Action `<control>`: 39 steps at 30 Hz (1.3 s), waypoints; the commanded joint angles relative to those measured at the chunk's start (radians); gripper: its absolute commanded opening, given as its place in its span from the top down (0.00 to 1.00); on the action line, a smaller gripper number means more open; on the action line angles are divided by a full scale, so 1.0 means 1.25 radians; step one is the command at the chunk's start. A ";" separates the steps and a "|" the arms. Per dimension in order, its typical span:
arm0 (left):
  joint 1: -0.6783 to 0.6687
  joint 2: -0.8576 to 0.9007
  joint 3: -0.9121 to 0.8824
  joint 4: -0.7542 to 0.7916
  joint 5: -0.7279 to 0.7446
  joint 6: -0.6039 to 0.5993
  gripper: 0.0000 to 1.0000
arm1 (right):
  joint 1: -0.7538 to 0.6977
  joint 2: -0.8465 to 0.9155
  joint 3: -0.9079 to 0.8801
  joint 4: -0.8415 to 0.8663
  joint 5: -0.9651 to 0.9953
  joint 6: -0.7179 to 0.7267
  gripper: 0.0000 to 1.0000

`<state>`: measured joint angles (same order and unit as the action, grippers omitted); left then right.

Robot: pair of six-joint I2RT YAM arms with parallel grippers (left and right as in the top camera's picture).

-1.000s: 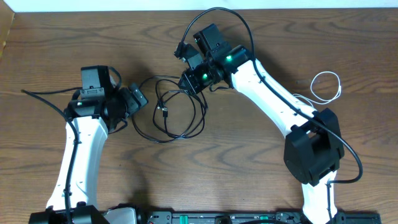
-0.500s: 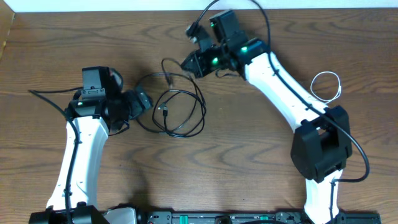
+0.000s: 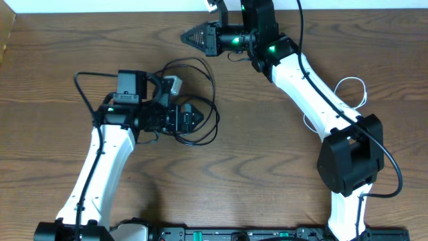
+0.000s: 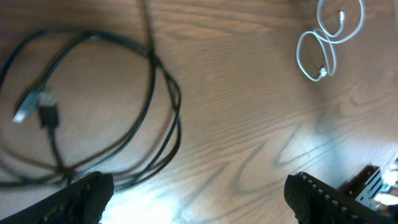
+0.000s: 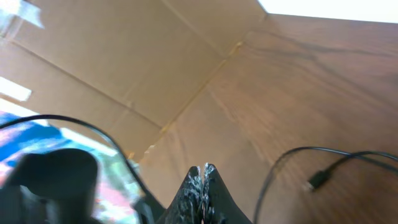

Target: Untangle cables

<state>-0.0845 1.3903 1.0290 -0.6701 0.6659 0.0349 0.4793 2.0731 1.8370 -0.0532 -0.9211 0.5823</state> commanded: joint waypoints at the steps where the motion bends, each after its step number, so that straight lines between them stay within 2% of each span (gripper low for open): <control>1: -0.020 0.024 0.005 0.024 -0.014 0.016 0.07 | -0.007 -0.033 0.002 -0.006 -0.058 0.040 0.99; 3: -0.020 0.036 0.005 0.029 -0.092 -0.048 0.07 | -0.008 -0.032 0.002 -0.062 -0.041 -0.017 0.99; 4: -0.019 0.047 0.005 0.025 -0.176 -0.107 0.07 | -0.008 -0.032 0.002 -0.140 0.004 -0.080 0.99; 7: -0.019 0.073 0.005 0.016 -0.275 -0.166 0.07 | -0.007 -0.032 0.002 -0.286 0.125 -0.175 0.77; 12: -0.019 0.132 0.005 0.017 -0.283 -0.177 0.07 | -0.007 -0.029 0.001 -0.447 0.339 -0.231 0.58; 19: -0.019 0.205 0.005 0.020 -0.282 -0.186 0.07 | -0.006 0.016 0.000 -0.513 0.361 -0.270 0.36; 22: -0.019 0.210 0.005 0.020 -0.282 -0.186 0.07 | -0.006 0.056 0.000 -0.516 0.361 -0.270 0.32; 31: -0.019 0.210 0.005 0.019 -0.282 -0.186 0.07 | -0.006 0.168 0.000 -0.508 0.299 -0.275 0.30; 39: -0.019 0.210 0.005 0.019 -0.282 -0.186 0.07 | -0.019 0.276 0.000 -0.453 0.132 -0.305 0.27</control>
<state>-0.1085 1.6463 1.0290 -0.6456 0.3298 -0.1875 0.4755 2.3653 1.8370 -0.6384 -0.6239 0.2256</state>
